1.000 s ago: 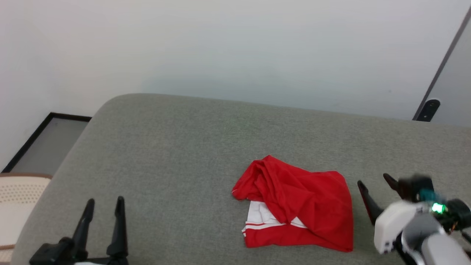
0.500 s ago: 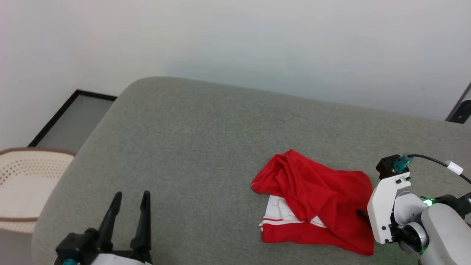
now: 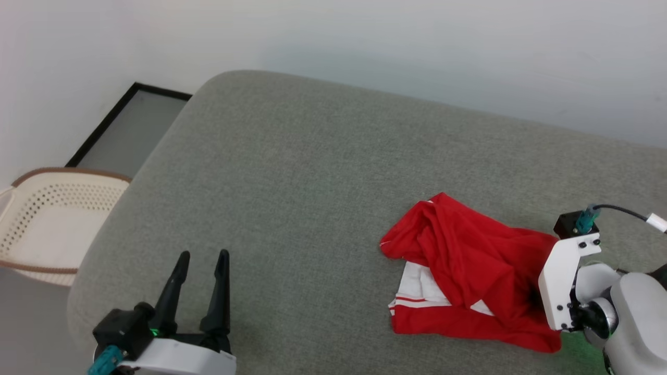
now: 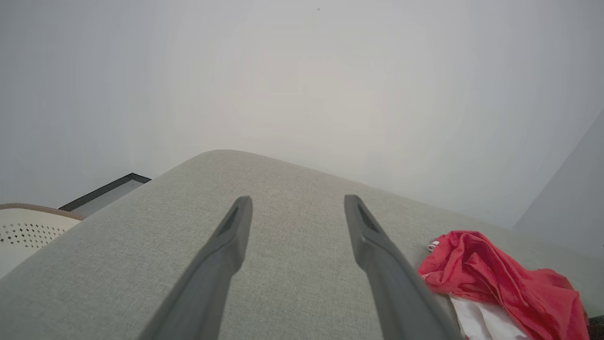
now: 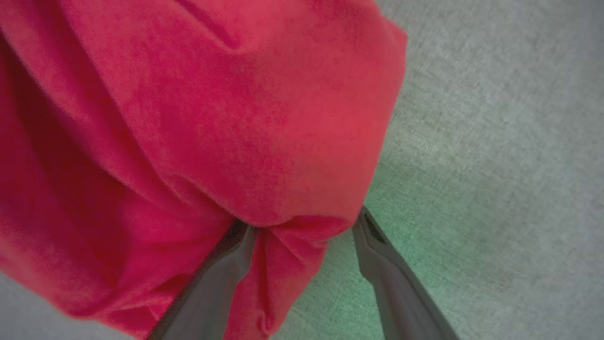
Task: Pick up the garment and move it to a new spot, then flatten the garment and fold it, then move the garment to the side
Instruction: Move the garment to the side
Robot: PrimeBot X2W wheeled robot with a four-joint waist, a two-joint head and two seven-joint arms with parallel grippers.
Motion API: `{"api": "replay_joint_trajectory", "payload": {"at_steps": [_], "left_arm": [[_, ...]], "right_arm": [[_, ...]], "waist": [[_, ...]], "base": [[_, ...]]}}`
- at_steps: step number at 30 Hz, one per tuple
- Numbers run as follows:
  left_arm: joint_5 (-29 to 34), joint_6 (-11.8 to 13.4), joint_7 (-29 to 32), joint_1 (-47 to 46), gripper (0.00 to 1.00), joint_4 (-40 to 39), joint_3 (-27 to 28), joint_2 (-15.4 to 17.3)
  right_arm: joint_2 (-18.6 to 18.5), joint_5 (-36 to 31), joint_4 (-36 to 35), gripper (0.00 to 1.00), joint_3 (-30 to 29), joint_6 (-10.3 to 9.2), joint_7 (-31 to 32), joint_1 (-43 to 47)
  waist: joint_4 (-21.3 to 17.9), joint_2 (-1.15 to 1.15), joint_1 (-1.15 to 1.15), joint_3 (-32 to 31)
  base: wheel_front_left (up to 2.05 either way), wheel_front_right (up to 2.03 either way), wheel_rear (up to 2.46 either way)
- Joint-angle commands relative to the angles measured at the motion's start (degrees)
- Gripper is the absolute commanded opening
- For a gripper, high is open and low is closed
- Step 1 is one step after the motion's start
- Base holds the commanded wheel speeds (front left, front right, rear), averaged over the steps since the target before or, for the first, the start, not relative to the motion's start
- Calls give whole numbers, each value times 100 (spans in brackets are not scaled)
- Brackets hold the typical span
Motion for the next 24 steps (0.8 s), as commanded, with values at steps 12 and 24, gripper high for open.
{"api": "replay_joint_trajectory", "payload": {"at_steps": [12,24], "left_arm": [[-57,-11,2,-123,100,73,3,-21],[-39,-11,2,-155,100,35,-3,49]], "right_arm": [[-136,373,415,0,-13,-10,-409,-338],[-670,882,115,0,225,-8,-821,-618]], "waist": [[30,0,0,114],[-289,0,0,46]], "base": [[0,0,0],[0,0,0]]}}
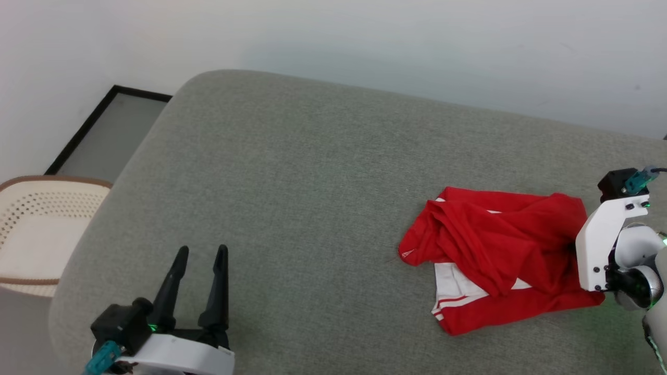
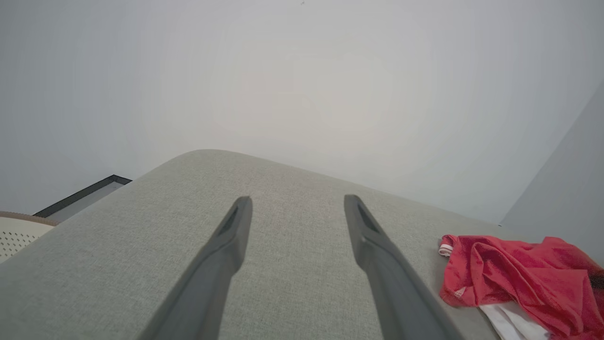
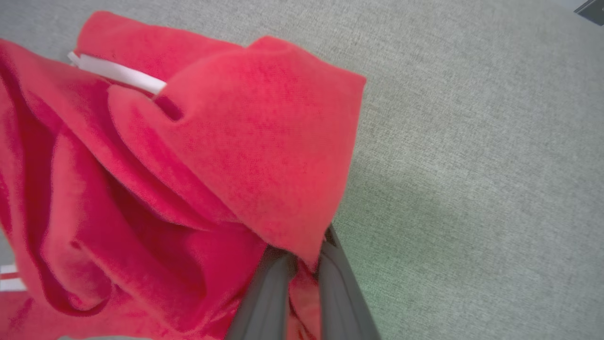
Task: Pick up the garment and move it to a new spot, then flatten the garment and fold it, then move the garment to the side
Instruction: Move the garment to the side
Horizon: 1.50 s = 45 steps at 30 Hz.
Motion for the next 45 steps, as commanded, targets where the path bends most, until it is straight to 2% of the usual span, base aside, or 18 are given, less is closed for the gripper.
{"api": "replay_joint_trajectory", "payload": {"at_steps": [1,21,28,45], "left_arm": [[2,-11,2,-42,100,-4,9,39],[26,-12,3,-153,100,-73,-177,163],[11,-12,3,-295,100,-101,-249,204],[12,-12,3,-670,100,-218,-368,387]], "right_arm": [[-89,63,-50,0,60,-9,-45,-86],[-1118,434,-339,0,555,-9,-151,-619],[-1470,380,-472,0,557,-9,-215,-875],[-2031,108,-517,0,331,-9,-191,-1320]], "waist": [[-69,0,0,-18],[-552,0,0,121],[-831,0,0,303],[-1412,0,0,902]], "base": [[0,0,0],[0,0,0],[0,0,0],[0,0,0]]}}
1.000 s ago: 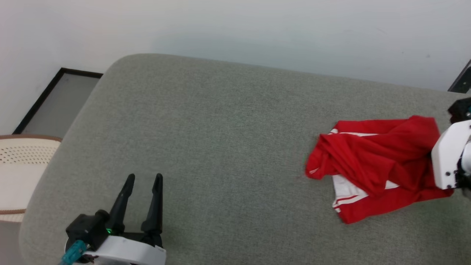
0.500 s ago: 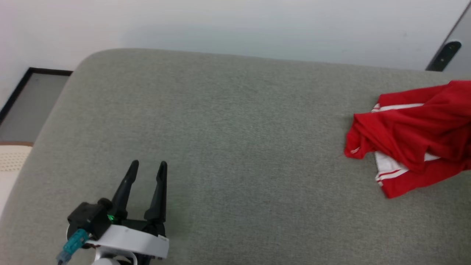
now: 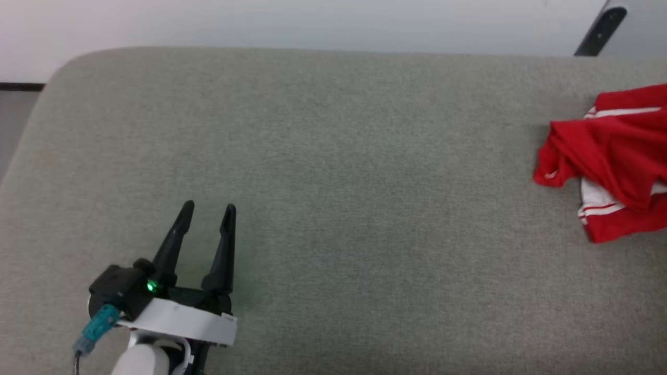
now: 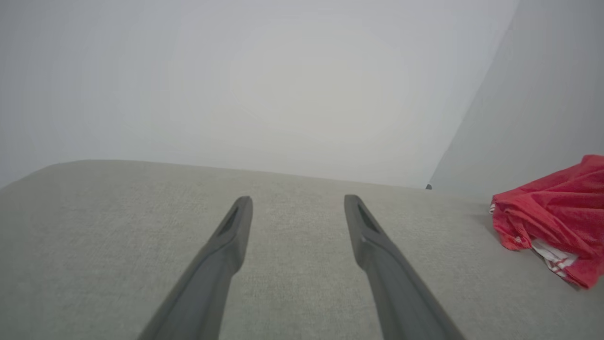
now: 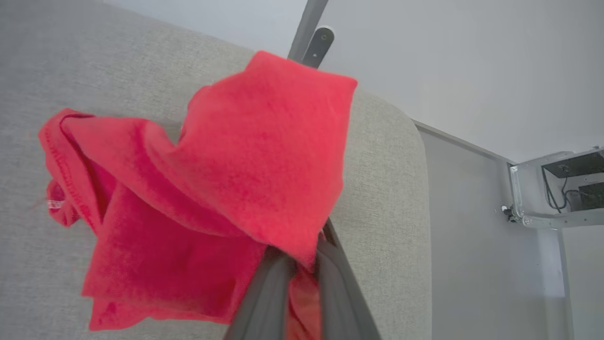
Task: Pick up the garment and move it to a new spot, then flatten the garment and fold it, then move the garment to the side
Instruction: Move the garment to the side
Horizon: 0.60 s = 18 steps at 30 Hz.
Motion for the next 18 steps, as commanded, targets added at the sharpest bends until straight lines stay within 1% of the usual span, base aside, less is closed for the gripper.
{"api": "replay_joint_trajectory", "payload": {"at_steps": [1,8,18], "left_arm": [[17,-12,4,-72,100,-30,1,24],[52,-12,4,-275,100,-100,-52,122],[65,-12,4,-435,100,-160,-112,267]], "right_arm": [[-57,-62,14,0,-65,-9,-38,-78],[-296,-239,115,0,-306,-9,-82,-102],[-549,-494,225,0,-931,-9,108,106]], "waist": [[-189,0,0,200],[-488,0,0,516],[-791,0,0,868]], "base": [[0,0,0],[0,0,0],[0,0,0]]}}
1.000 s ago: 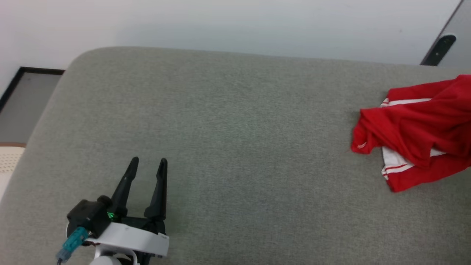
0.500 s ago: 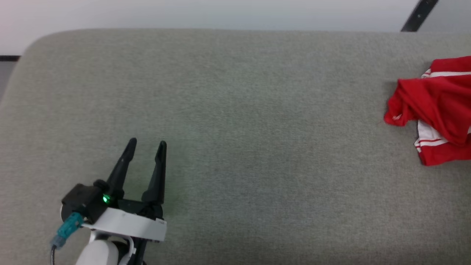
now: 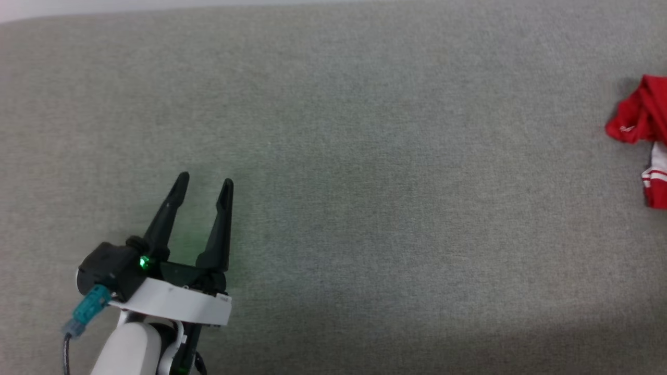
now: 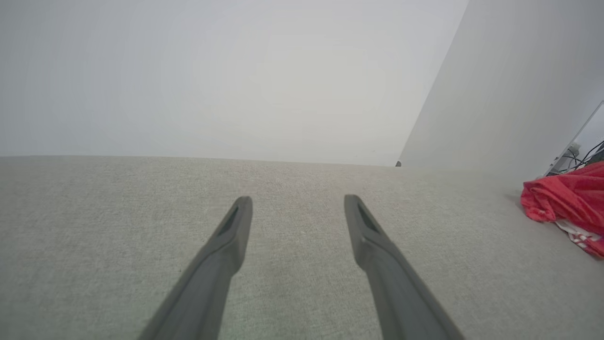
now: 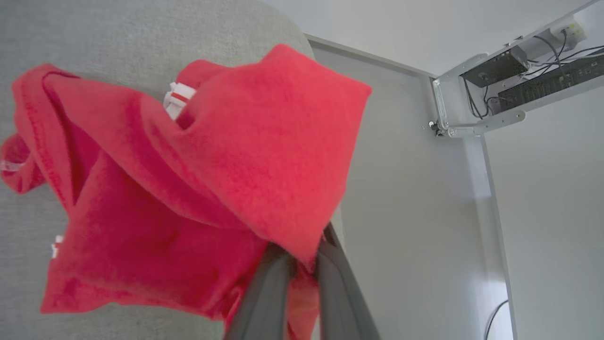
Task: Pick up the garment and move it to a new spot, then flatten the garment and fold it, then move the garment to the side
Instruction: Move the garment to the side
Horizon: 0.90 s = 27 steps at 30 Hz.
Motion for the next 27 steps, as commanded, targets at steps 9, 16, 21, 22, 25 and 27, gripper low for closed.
{"api": "replay_joint_trajectory", "payload": {"at_steps": [9,16,21,22,25,27], "left_arm": [[5,-11,3,-112,100,-43,-34,118],[-13,-11,3,-137,100,-54,-58,163],[-20,-11,3,-163,100,-34,-90,170],[-20,-11,3,-164,100,-29,-97,170],[-23,-11,3,-169,100,-21,-101,165],[-26,-11,3,-157,100,-11,-92,169]], "right_arm": [[308,-341,257,0,-709,-9,345,408],[740,-679,488,0,-1170,-9,556,538],[961,-987,685,0,-1543,-9,638,548],[1000,-1048,726,0,-1623,-9,635,552],[1072,-1194,833,0,-1842,-9,644,542],[1125,-1293,873,0,-1944,-9,636,523]], "waist": [[-204,0,0,356],[-181,0,0,414],[-114,0,0,422],[-98,0,0,423],[-54,0,0,426],[-28,0,0,416]], "base": [[0,0,0],[0,0,0],[0,0,0],[0,0,0],[0,0,0],[0,0,0]]}}
